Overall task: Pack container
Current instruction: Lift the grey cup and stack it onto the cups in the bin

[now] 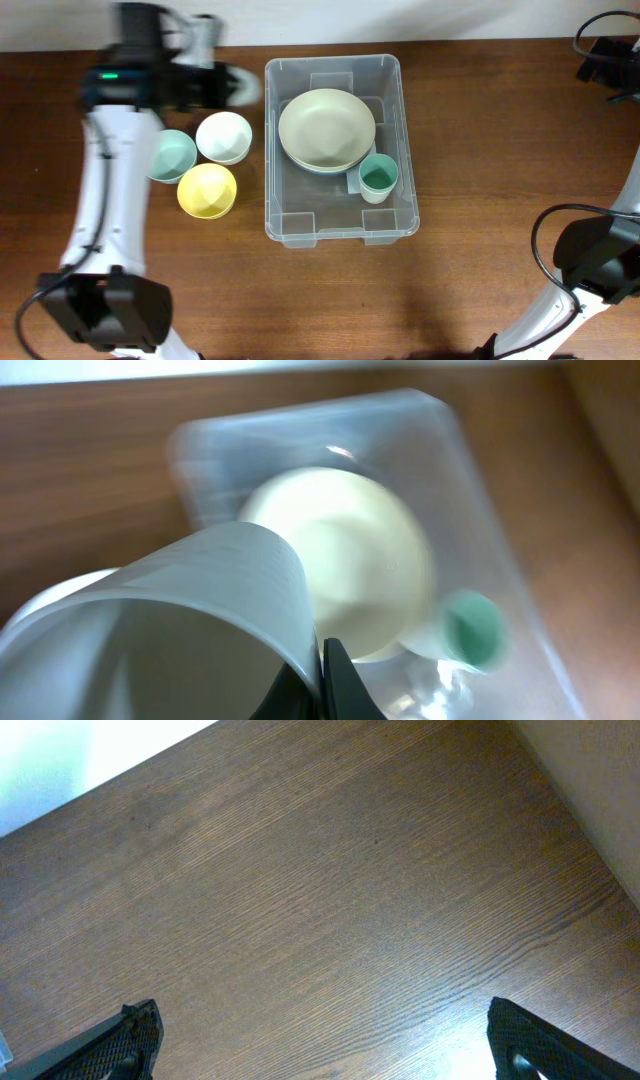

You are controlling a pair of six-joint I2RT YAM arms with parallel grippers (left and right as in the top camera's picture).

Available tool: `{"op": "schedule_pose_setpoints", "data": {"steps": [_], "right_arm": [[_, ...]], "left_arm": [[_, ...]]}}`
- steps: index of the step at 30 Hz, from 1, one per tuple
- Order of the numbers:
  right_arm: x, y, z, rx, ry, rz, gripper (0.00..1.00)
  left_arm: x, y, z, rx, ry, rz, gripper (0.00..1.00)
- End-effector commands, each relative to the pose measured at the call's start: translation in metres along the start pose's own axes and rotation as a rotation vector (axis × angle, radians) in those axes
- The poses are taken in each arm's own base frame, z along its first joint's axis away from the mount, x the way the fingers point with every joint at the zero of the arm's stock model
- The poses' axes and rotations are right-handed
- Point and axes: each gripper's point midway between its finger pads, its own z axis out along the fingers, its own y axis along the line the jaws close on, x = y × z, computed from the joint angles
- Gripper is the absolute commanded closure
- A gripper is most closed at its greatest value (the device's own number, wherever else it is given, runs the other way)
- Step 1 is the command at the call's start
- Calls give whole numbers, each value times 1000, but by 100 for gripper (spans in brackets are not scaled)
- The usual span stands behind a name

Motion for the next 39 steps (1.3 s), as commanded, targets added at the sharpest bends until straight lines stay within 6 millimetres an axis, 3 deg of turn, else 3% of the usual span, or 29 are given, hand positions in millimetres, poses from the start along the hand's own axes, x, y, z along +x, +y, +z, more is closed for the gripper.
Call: {"op": "schedule_pose_setpoints", "data": {"steps": [1,4,7,13,18,21,31,39], "right_arm": [[-7,-2,-10,6,-30,13,1],[-7,-2,-10,6,-30,13,1],[-7,-2,-10,6,-30,13,1],[-7,-2,-10,6,-30,13,1],[-7,-2,-10,6,-30,13,1],[-7,-2,-10,6,-30,13,1],[-7,-2,-10,6,-30,13,1],[-7,-2,-10,6,-30,13,1]], "left_arm": [[15,-107,16,197,27,377,99],[39,-167,29,284,67,554,99],[67,-195,40,264,132,702,99],[98,-206,64,267,232,790,100],[119,-194,108,279,322,808,99],[119,-191,126,288,312,861,99],[122,-191,126,292,320,874,99],[139,-196,117,359,383,837,100]]}}
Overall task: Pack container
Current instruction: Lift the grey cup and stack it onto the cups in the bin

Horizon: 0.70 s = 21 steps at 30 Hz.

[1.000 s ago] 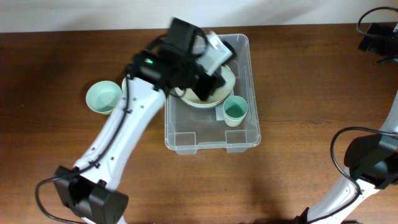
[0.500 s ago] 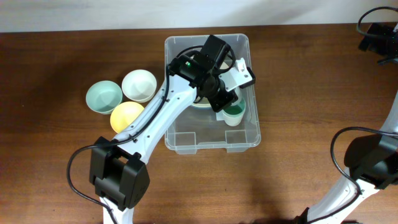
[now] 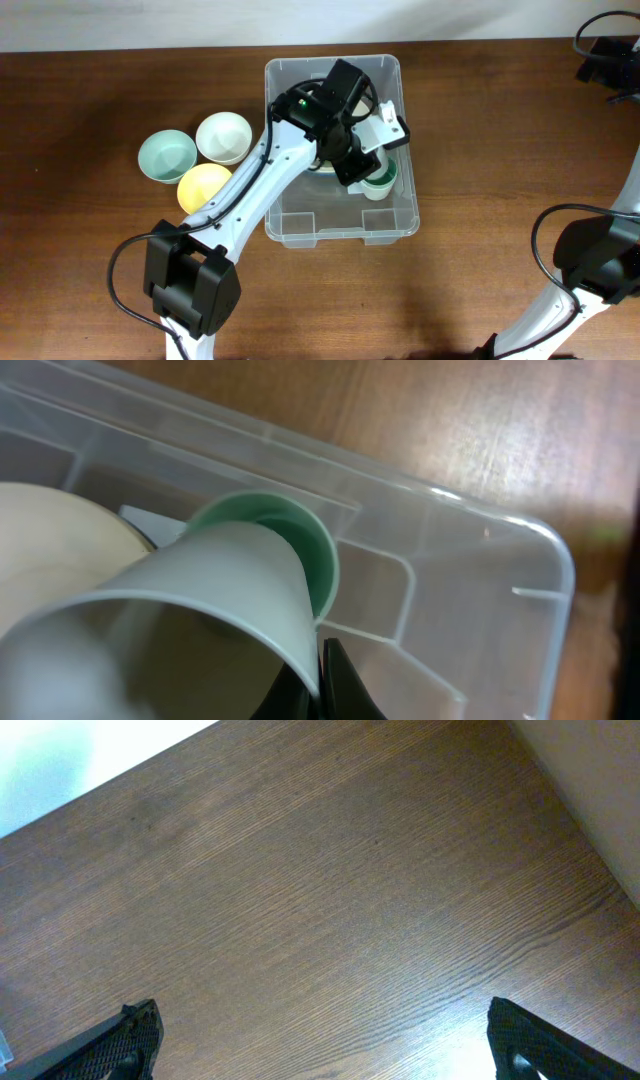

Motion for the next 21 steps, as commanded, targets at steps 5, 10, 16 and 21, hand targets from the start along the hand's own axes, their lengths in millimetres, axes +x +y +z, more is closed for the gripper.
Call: {"op": "schedule_pose_setpoints", "data": {"steps": [5,10,16,21], "right_arm": [[-7,-2,-10,6,-31,13,1],[-7,-2,-10,6,-30,13,1],[-7,-2,-10,6,-31,13,1],[-7,-2,-10,6,-31,13,1]], "left_arm": [[-8,-7,-5,24,-28,30,98],[-12,-5,-5,13,-45,39,48],[-19,6,-10,-32,-69,49,42],[-16,85,-67,-396,-56,-178,43]]}}
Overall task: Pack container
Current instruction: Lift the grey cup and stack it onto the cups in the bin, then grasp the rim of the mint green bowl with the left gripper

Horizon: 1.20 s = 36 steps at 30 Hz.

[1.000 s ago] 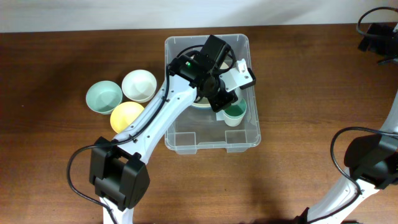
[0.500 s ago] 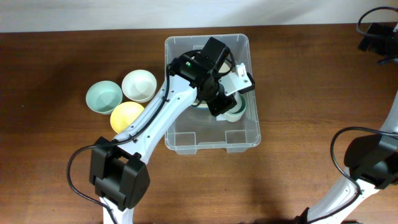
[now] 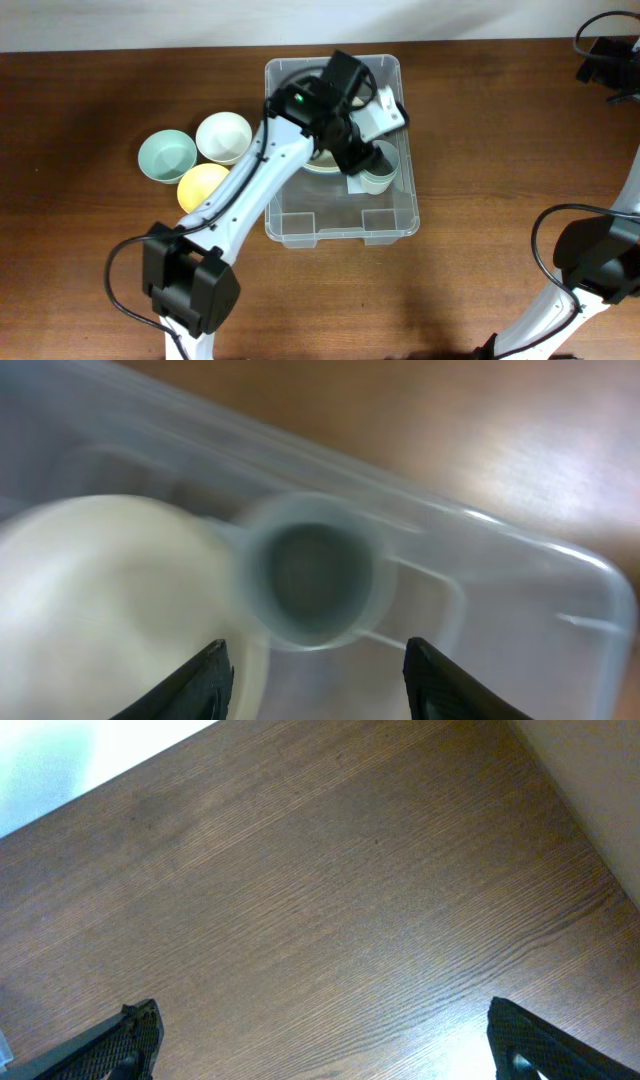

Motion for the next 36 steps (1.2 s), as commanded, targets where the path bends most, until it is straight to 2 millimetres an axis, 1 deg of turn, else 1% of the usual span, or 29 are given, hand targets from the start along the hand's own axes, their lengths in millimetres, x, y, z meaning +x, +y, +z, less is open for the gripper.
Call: {"op": "schedule_pose_setpoints", "data": {"steps": [1,2,3,4,5,7,8,9,10,11,13,14,15,16,18,20,21,24,28,30,32,35,36], "right_arm": [[-7,-2,-10,6,-31,13,1],[-7,-2,-10,6,-30,13,1],[-7,-2,-10,6,-30,13,1],[-7,-2,-10,6,-30,13,1],[-7,-2,-10,6,-31,13,1],[-7,-2,-10,6,-31,13,1],[-7,-2,-10,6,-30,13,1],[-7,-2,-10,6,-31,13,1],[-7,-2,-10,6,-31,13,1],[-7,-2,-10,6,-31,13,1],[-7,-2,-10,6,-31,13,1],[-7,-2,-10,6,-31,13,1],[-7,-2,-10,6,-30,13,1],[-7,-2,-10,6,-31,13,1],[-7,-2,-10,6,-31,13,1],[-7,-2,-10,6,-30,13,1],[-7,-2,-10,6,-31,13,1],[-7,-2,-10,6,-31,13,1],[-7,-2,-10,6,-30,13,1],[-7,-2,-10,6,-31,13,1],[-7,-2,-10,6,-30,13,1],[-7,-2,-10,6,-31,13,1],[-7,-2,-10,6,-31,13,1]], "left_arm": [[5,97,-67,-408,-15,-297,43],[15,120,-89,-487,-28,-404,43],[21,131,-102,-508,-41,-453,43],[30,146,-117,-535,-56,-527,43],[51,166,-141,-574,-70,-646,42],[79,184,-162,-612,-62,-755,36],[99,194,-173,-632,-53,-829,33],[117,202,-182,-648,-46,-899,32],[152,212,-195,-674,-35,-1055,32],[179,217,-203,-693,-35,-1208,32],[226,219,-210,-713,-13,-1469,32],[235,218,-210,-714,1,-1506,32],[259,217,-209,-711,40,-1567,32],[282,214,-201,-685,81,-1619,32],[301,212,-180,-603,85,-1676,32],[319,212,-153,-503,53,-1729,32],[334,211,-141,-478,43,-1780,32],[357,204,-131,-476,63,-1863,33],[383,199,-128,-547,127,-1880,34],[387,200,-122,-553,121,-1877,35],[390,201,-113,-552,111,-1873,37],[400,197,-96,-552,114,-1895,38],[403,195,-92,-551,116,-1903,41]]}}
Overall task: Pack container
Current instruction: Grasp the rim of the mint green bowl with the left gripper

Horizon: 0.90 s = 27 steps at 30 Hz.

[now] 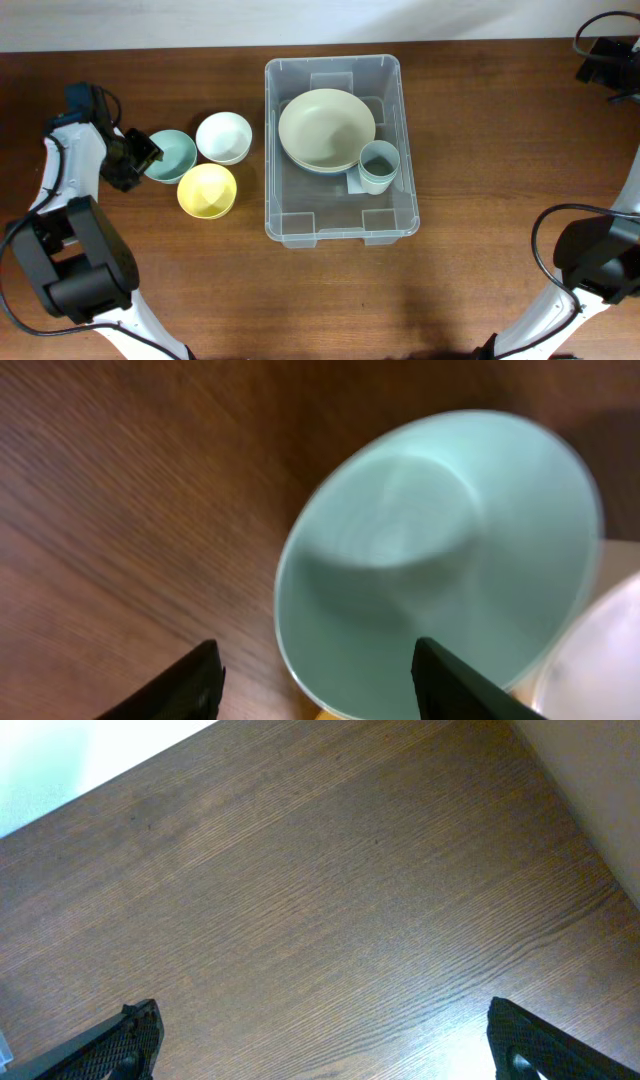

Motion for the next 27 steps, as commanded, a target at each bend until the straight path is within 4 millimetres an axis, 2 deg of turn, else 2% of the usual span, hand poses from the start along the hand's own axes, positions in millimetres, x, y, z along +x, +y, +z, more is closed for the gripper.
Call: {"op": "schedule_pose_setpoints", "data": {"steps": [1,3,8,10,19,21,23,25,27], "right_arm": [[-7,-2,-10,6,-30,13,1],[-7,-2,-10,6,-30,13,1],[-7,-2,-10,6,-30,13,1],[-7,-1,-10,5,-30,13,1],[-7,-2,-10,6,-30,13,1],[-7,-2,-10,6,-30,13,1],[-7,-2,-10,6,-30,13,1],[-7,-2,-10,6,-30,13,1],[-7,-2,-10,6,-30,13,1]], "left_arm": [[14,10,19,-27,30,-37,46],[12,12,26,-25,12,-35,55],[5,11,32,-17,-31,-29,55],[2,17,33,-51,-45,-30,55],[14,22,58,-57,26,-37,56],[14,22,58,-57,25,-37,76],[13,23,57,-58,24,-41,90],[11,25,57,-58,22,-46,97],[8,29,55,-60,22,-58,99]]}}
